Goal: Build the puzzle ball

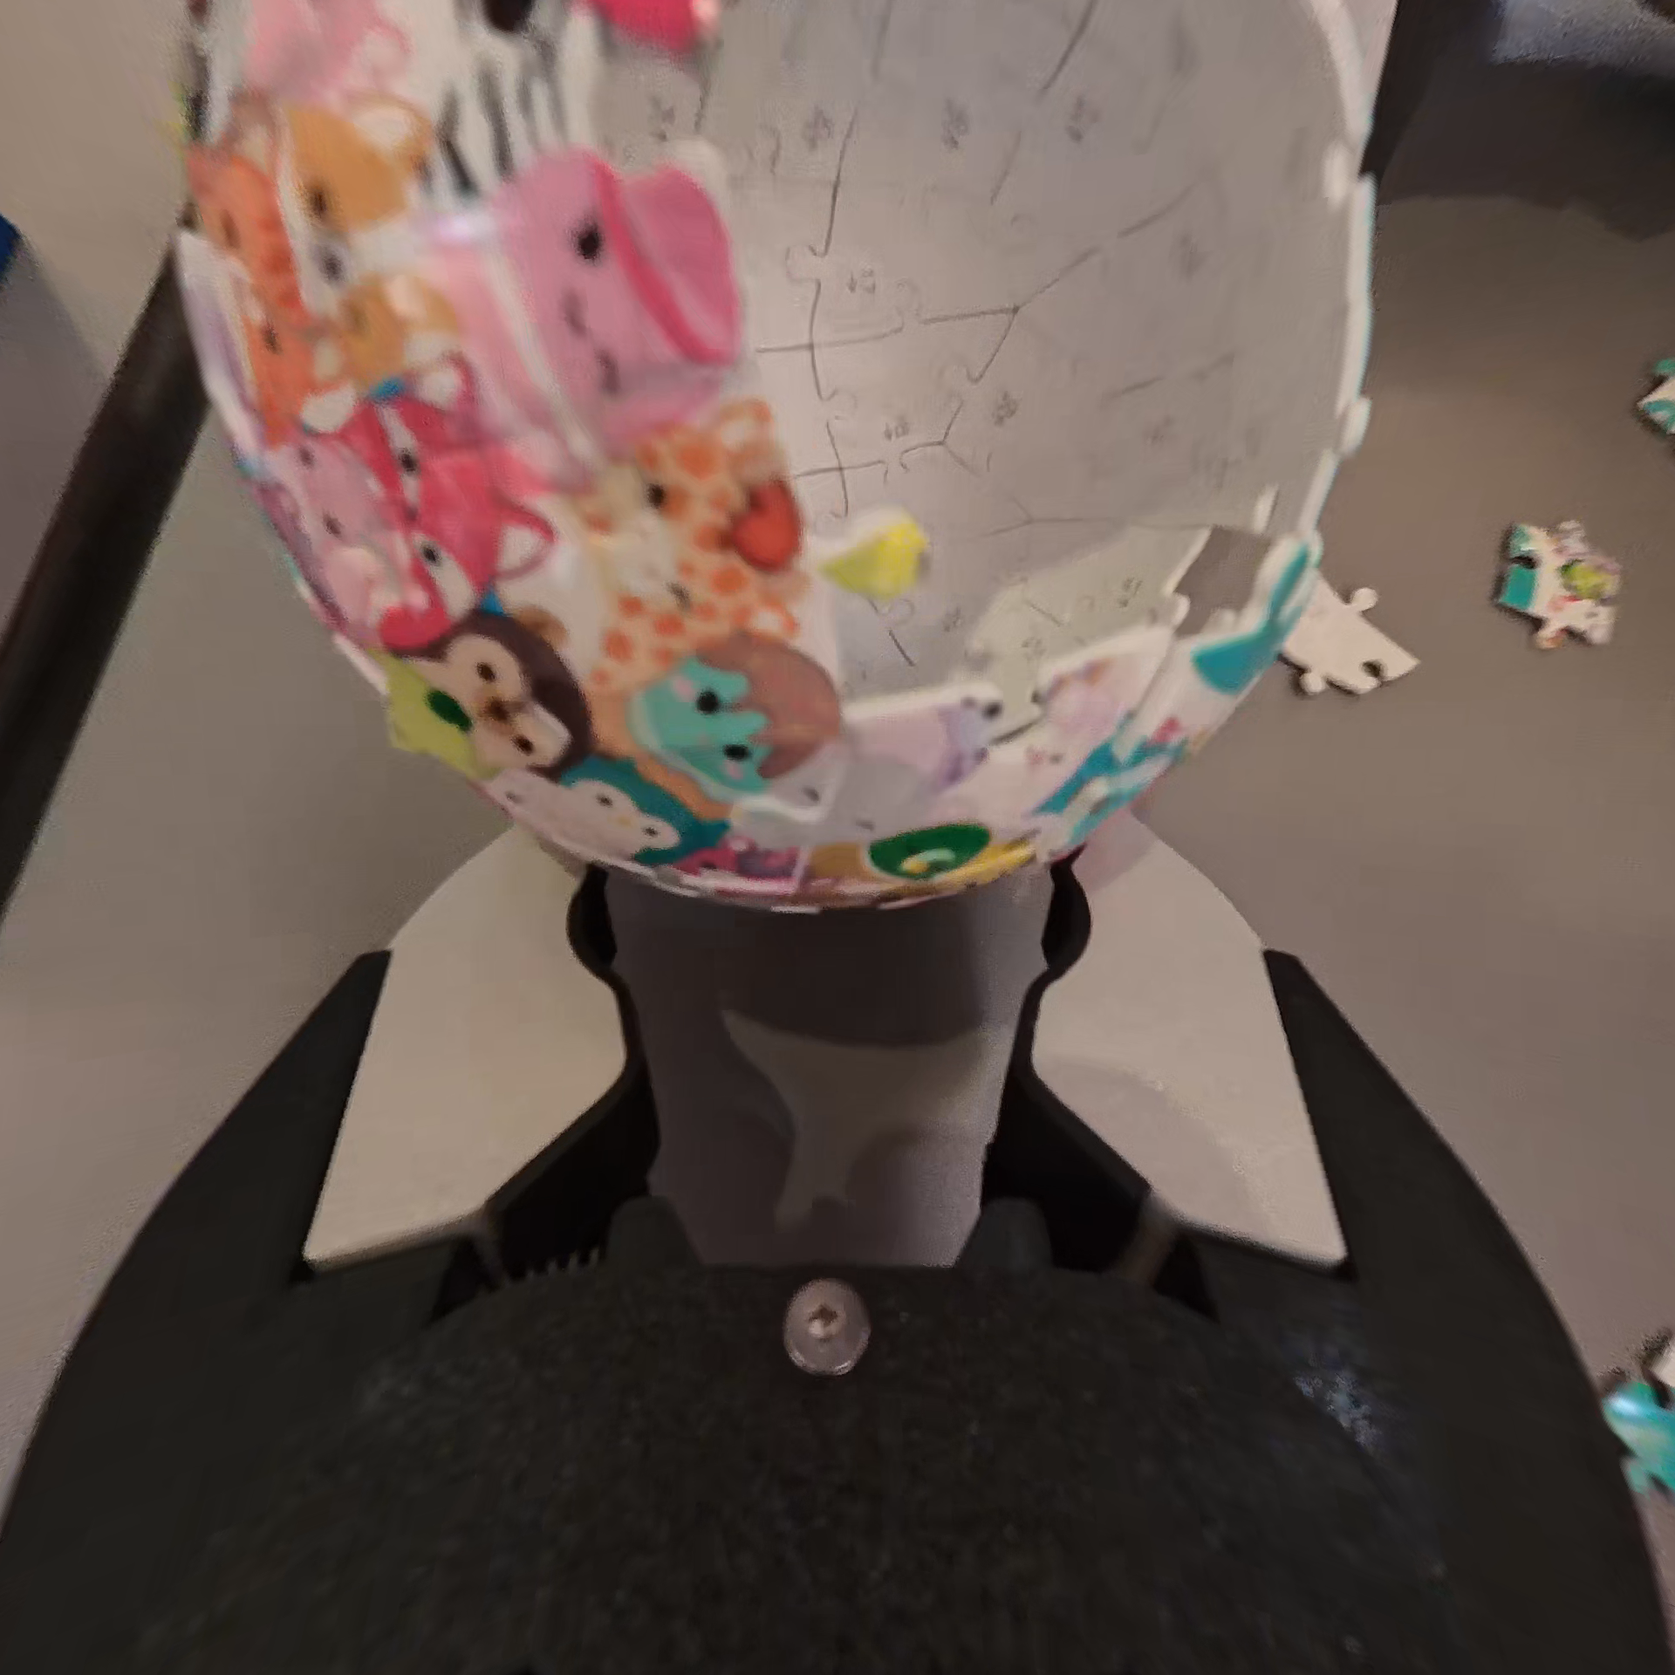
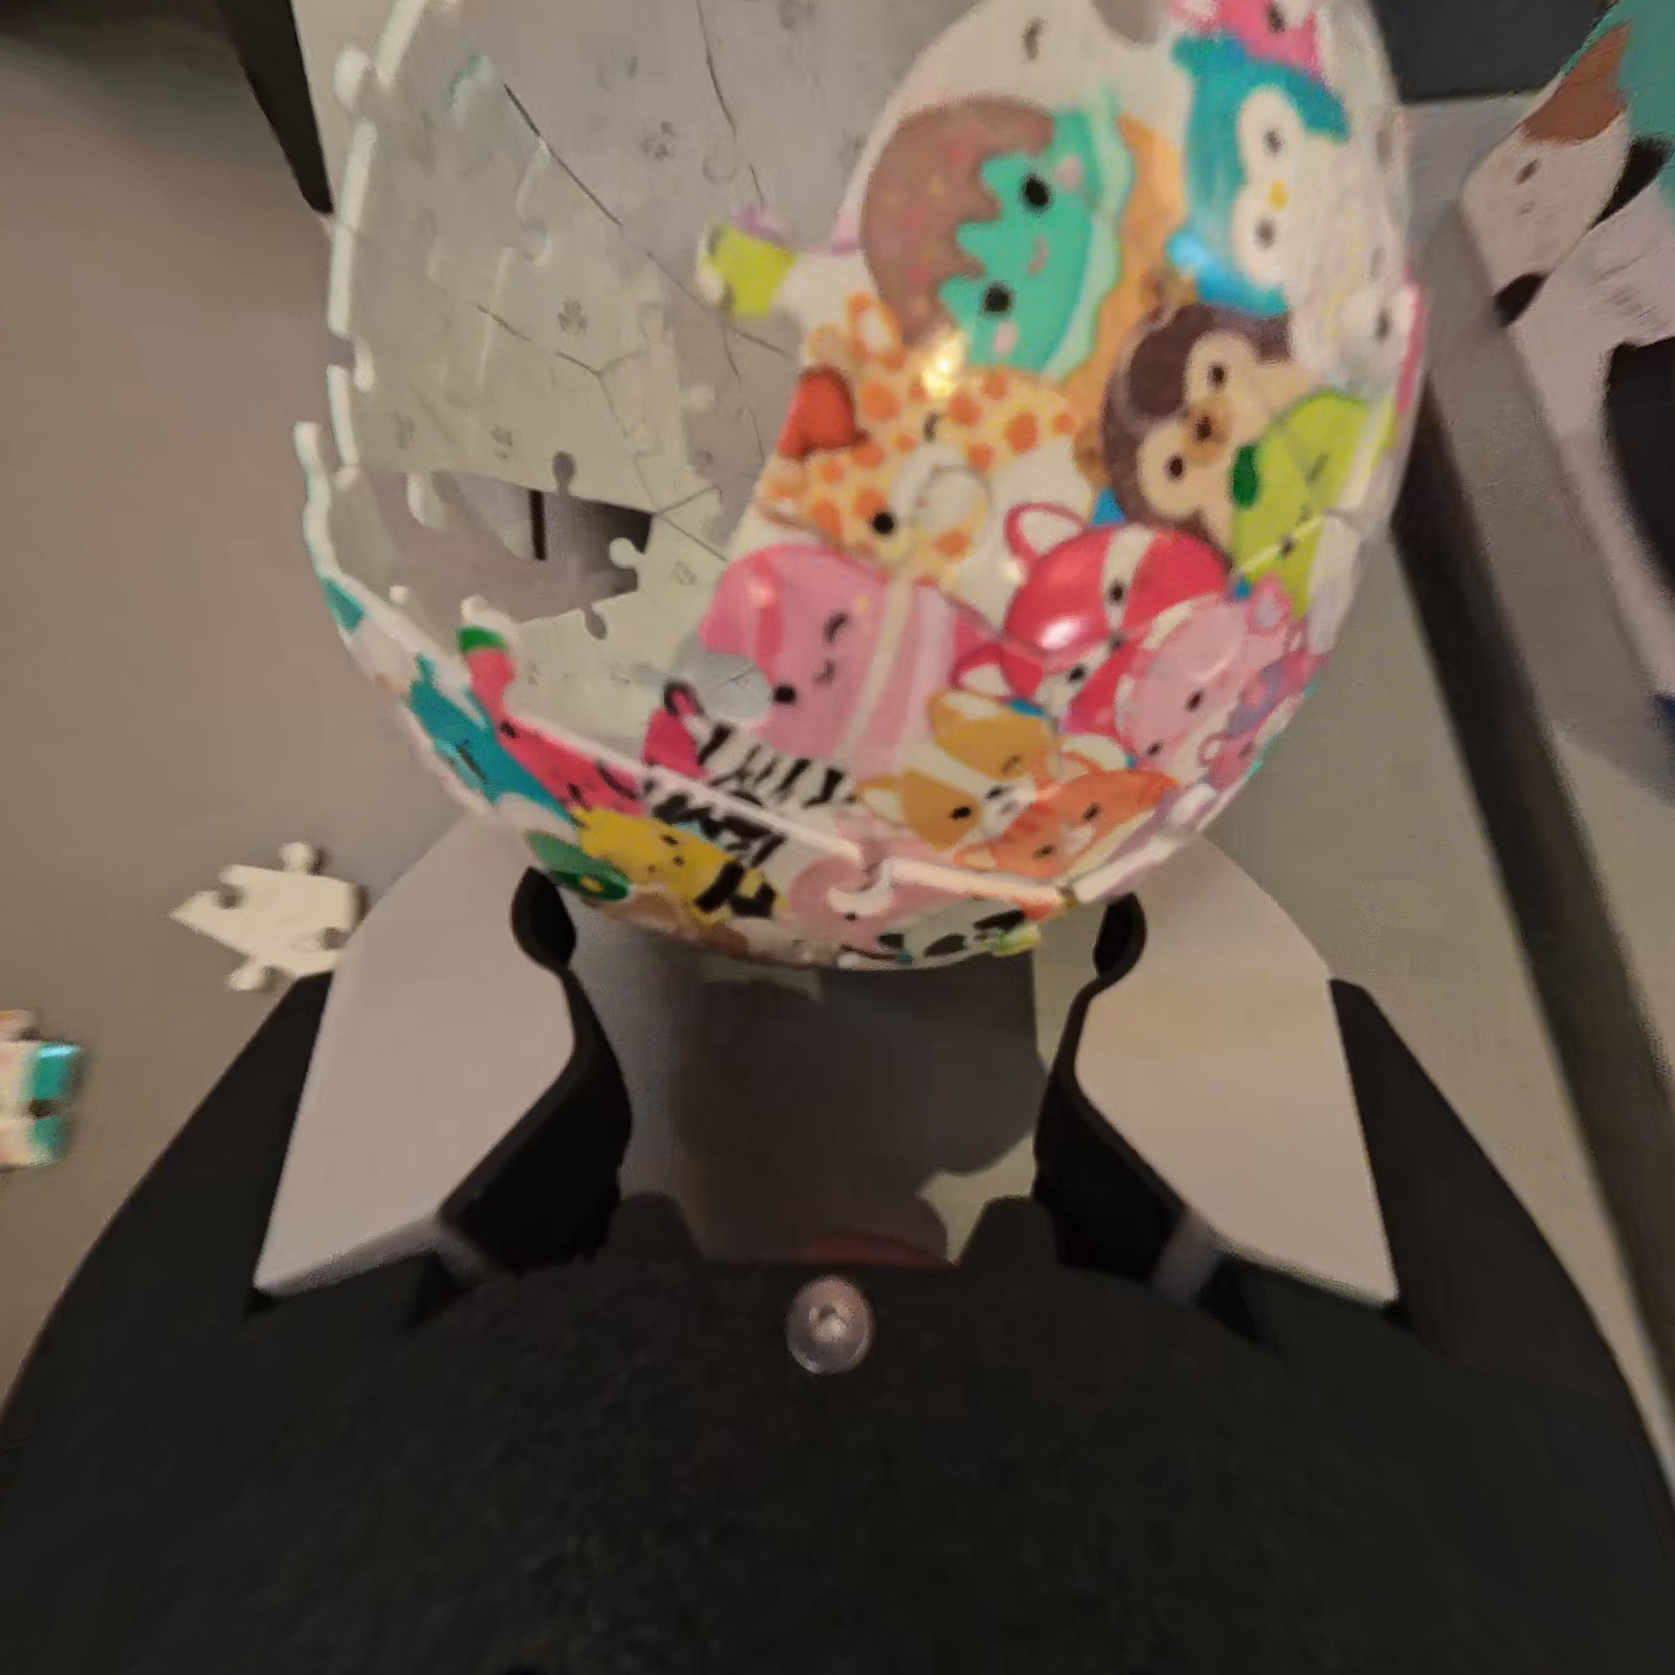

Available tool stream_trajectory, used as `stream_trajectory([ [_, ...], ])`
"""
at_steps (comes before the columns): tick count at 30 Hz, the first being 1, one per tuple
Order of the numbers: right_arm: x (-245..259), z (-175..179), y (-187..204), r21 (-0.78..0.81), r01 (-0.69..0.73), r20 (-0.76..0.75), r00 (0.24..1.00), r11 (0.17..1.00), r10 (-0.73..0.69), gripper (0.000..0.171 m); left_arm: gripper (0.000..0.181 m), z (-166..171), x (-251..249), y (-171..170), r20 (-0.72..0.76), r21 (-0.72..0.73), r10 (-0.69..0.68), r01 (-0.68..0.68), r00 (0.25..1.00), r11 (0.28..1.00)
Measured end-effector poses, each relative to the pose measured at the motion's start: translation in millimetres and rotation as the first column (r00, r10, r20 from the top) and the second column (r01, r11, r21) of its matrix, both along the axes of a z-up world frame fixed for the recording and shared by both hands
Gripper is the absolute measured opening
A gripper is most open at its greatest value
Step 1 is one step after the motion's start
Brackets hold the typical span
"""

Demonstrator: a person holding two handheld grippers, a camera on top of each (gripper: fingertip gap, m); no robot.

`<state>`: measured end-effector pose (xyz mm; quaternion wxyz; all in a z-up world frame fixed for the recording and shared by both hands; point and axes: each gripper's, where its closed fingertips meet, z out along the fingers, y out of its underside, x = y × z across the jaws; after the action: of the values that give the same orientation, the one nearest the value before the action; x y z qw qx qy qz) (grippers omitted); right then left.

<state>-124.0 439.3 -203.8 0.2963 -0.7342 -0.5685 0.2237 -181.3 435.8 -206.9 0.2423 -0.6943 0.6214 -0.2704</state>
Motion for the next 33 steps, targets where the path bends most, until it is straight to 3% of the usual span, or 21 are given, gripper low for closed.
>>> stream_trajectory([
  [4, -2, 3, -10, -0.194, -0.021, -0.082, 0.997, 0.981, 0.005, 0.114, 0.092, -2, -1, -9, -0.005, -0.089, -0.021, 0.021, 1.000, 0.996],
  [9, -2, -4, -6, -0.175, -0.026, -0.087, 0.996, 0.984, 0.011, 0.114, 0.096, -11, -4, -10, -0.029, -0.084, -0.020, 0.017, 0.999, 0.996],
  [14, 8, -17, 7, 0.066, 0.003, 0.038, 0.999, 0.998, -0.006, 0.125, 0.103, -12, -3, 1, 0.001, -0.014, 0.026, -0.026, 1.000, 1.000],
  [18, -2, -12, 20, 0.239, 0.030, 0.054, 0.998, 0.971, -0.044, 0.121, 0.102, -9, 4, 4, 0.027, 0.009, 0.038, -0.038, 0.999, 0.999],
  [26, -5, -4, 3, -0.078, -0.004, -0.088, 0.996, 0.997, -0.003, 0.117, 0.095, -13, 0, -11, -0.022, -0.048, 0.007, -0.008, 1.000, 0.999],
  [33, 1, -11, 6, -0.120, 0.004, -0.107, 0.994, 0.993, -0.017, 0.119, 0.096, -14, -8, -8, -0.039, -0.074, 0.045, -0.048, 0.998, 0.996],
])
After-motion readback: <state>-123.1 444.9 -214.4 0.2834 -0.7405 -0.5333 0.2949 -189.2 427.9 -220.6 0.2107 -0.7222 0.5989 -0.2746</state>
